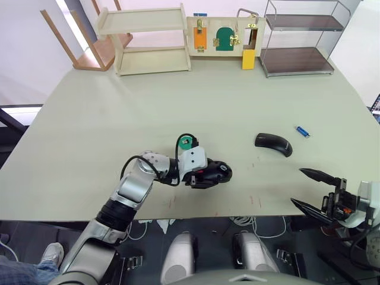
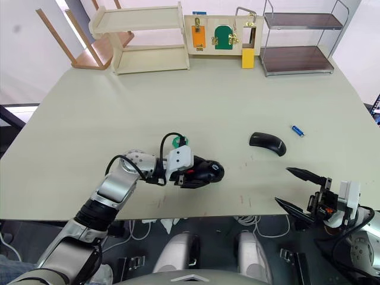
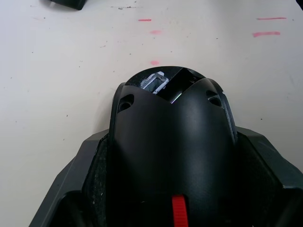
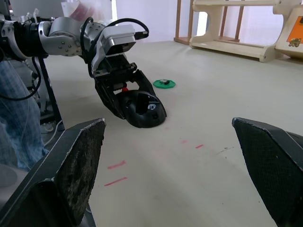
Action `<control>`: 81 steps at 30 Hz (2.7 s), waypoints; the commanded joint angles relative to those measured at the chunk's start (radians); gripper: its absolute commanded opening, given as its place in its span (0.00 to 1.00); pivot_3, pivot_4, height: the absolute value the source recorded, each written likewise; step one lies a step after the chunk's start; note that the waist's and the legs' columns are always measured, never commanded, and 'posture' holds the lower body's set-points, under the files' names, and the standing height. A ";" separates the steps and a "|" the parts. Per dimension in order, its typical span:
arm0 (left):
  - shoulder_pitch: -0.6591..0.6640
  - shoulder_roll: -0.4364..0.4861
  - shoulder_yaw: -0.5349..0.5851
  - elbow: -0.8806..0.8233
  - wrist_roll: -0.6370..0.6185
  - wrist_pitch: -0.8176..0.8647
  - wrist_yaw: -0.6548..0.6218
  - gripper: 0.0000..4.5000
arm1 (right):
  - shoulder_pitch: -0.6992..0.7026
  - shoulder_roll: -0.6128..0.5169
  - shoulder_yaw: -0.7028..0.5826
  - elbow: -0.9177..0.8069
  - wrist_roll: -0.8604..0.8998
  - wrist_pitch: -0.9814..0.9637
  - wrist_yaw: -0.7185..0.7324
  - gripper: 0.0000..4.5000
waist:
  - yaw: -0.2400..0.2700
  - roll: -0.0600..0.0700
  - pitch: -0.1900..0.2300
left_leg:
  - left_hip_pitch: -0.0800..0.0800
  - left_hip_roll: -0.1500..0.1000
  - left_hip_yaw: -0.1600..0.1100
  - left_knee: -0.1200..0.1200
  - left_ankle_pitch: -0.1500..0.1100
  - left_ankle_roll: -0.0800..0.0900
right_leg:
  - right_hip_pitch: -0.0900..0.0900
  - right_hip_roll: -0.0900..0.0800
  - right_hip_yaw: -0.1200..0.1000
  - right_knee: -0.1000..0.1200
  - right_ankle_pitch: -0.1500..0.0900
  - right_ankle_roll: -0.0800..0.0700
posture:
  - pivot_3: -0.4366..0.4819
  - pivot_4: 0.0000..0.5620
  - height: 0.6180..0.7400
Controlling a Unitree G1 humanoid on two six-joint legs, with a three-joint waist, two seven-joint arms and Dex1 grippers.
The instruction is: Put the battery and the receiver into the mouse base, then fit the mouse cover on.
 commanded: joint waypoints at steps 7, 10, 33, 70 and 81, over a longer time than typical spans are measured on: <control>-0.020 -0.042 -0.062 -0.017 0.008 0.002 0.001 0.65 | 0.007 -0.025 -0.042 -0.018 -0.027 0.033 -0.097 1.00 | 0.007 0.000 0.000 | 0.000 0.000 0.000 0.000 0.000 0.000 | 0.000 0.000 0.000 0.000 0.000 0.000 | 0.48 0.27 1.00; -0.019 -0.023 -0.080 -0.020 0.035 -0.003 -0.001 0.65 | 0.001 -0.023 -0.056 -0.031 -0.033 0.109 -0.222 1.00 | 0.007 0.000 0.000 | 0.000 0.000 0.000 0.000 0.000 0.000 | 0.000 0.000 0.000 0.000 0.000 0.000 | 0.48 0.27 1.00; -0.016 -0.022 -0.109 -0.086 0.031 0.123 0.003 0.65 | -0.616 -0.183 0.032 0.480 -0.327 0.475 -0.638 1.00 | -0.005 0.003 0.000 | 0.000 -0.001 0.001 0.000 0.000 0.000 | 0.000 0.000 0.001 -0.001 0.000 0.000 | 0.48 0.27 1.00; 0.011 -0.009 -0.110 -0.111 0.030 0.133 0.009 0.65 | -0.968 -0.181 0.154 1.044 -0.540 0.212 -0.474 0.01 | -0.008 0.003 0.000 | -0.001 -0.001 0.001 0.000 0.000 0.001 | 0.000 0.000 0.002 -0.002 0.000 0.000 | 0.48 0.27 1.00; 0.017 -0.003 -0.113 -0.125 0.024 0.148 0.007 0.65 | -0.703 -0.228 0.099 0.279 -0.397 0.728 -0.525 0.01 | -0.007 0.005 0.000 | -0.001 -0.001 0.000 -0.001 0.000 0.001 | -0.001 0.000 0.002 -0.002 0.000 0.001 | 0.48 0.27 1.00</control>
